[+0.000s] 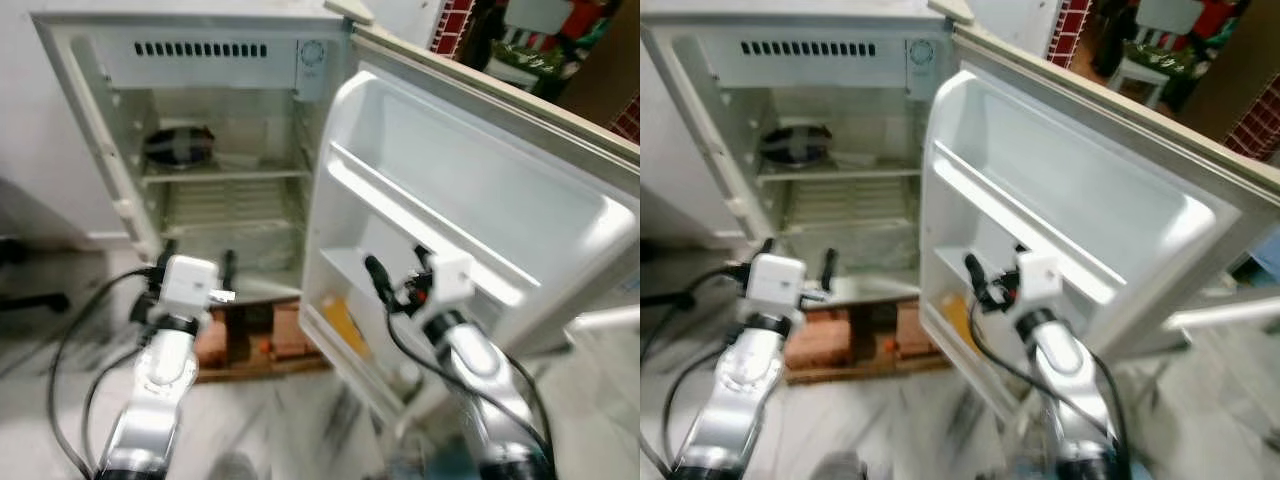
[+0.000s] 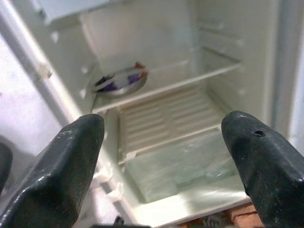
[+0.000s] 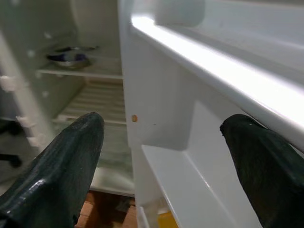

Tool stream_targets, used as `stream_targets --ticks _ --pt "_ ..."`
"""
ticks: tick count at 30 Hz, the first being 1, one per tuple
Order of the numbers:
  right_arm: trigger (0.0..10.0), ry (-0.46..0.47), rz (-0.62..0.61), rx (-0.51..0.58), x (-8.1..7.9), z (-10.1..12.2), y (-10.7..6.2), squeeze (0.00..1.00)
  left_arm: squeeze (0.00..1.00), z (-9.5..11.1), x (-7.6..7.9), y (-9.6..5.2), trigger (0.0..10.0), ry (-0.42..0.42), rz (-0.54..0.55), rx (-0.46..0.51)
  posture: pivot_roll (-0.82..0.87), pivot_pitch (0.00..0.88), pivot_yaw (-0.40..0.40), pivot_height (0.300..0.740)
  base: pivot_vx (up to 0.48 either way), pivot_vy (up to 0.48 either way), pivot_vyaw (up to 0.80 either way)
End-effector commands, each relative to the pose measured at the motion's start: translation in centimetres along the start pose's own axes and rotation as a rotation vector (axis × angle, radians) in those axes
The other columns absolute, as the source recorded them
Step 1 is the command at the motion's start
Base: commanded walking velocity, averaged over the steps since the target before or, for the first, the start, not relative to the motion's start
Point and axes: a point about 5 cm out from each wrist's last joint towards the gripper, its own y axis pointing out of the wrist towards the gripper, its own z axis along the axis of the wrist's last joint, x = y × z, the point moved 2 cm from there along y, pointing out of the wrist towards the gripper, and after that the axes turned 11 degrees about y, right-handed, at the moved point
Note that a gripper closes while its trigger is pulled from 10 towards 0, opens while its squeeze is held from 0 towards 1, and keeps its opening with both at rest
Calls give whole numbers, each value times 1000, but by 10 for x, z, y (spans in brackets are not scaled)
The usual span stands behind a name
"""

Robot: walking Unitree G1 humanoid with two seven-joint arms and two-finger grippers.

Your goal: Restocking fridge

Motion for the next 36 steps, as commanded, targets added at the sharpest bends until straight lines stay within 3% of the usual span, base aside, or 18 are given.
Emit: stream_targets --ticks 1,13,26,29,32,36 --pt "10000 -25 -17 58 8 16 1 0 0 7 10 0 10000 -9 -25 20 104 0 -3 740 0 -472 0" --pt "10000 -31 -16 51 12 16 5 0 0 6 12 0 10000 -1 -36 21 104 0 -3 740 0 -442 0" --pt "10000 -60 -30 2 18 8 5 0 0 9 14 0 10000 -39 -43 39 101 0 -6 740 0 0 0" --pt "10000 -78 -70 40 24 14 4 0 0 9 14 0 10000 -45 -41 40 104 0 -11 740 0 0 0" --pt "10000 -79 -199 77 45 19 -2 0 0 10 14 -1 10000 -36 -52 46 104 0 -12 740 0 0 0" --pt "10000 -102 -247 69 53 19 -3 0 0 10 14 -1 10000 -25 -52 54 100 0 -8 740 0 0 0"
